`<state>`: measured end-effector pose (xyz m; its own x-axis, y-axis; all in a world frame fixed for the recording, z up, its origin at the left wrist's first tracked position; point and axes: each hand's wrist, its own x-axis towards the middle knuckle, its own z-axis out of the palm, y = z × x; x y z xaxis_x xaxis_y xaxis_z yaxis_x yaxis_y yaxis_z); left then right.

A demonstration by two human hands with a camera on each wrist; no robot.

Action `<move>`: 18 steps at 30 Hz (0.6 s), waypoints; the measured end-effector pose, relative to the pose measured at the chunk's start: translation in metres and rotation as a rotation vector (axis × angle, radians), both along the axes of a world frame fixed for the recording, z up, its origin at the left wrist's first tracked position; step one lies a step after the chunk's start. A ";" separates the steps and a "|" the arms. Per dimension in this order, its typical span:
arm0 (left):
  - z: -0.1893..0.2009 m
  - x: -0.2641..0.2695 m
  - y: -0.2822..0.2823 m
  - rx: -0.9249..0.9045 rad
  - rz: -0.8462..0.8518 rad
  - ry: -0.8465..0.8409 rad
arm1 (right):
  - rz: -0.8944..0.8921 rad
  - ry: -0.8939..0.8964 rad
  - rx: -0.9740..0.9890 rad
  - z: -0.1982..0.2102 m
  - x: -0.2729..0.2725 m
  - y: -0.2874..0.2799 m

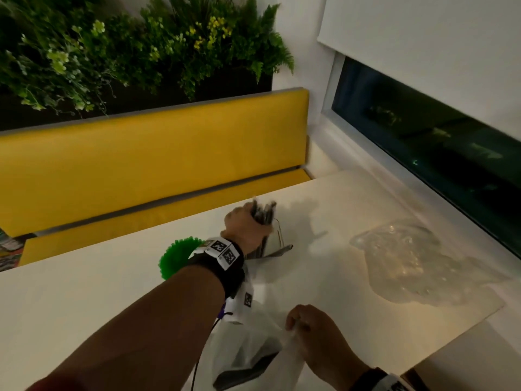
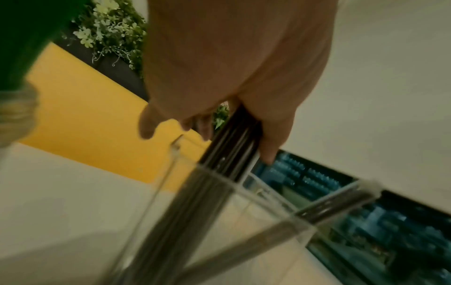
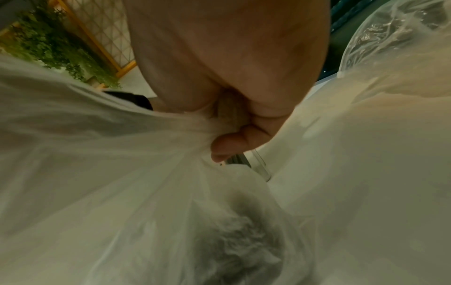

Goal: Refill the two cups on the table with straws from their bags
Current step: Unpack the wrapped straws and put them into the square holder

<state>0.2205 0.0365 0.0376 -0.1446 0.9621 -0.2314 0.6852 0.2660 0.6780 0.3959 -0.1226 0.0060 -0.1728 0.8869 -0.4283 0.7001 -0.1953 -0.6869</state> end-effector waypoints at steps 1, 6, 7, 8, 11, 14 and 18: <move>-0.006 -0.004 0.000 -0.093 -0.031 0.087 | -0.016 0.008 -0.011 0.000 0.000 0.000; 0.026 -0.013 -0.010 -0.098 -0.083 -0.144 | -0.020 0.078 -0.070 0.004 0.002 0.003; 0.045 -0.012 -0.016 -0.043 -0.127 -0.150 | -0.008 0.073 -0.087 0.006 0.002 0.005; 0.065 -0.011 -0.025 0.026 -0.173 -0.125 | 0.000 0.065 -0.085 0.008 0.001 0.007; 0.119 -0.013 -0.072 0.351 -0.328 0.028 | -0.076 0.105 -0.024 0.013 -0.004 0.011; 0.118 -0.013 -0.131 0.256 -0.611 0.175 | -0.144 0.149 0.046 0.018 -0.012 0.013; 0.049 -0.007 -0.180 -0.095 -0.753 0.167 | -0.137 0.237 0.110 0.024 -0.025 0.006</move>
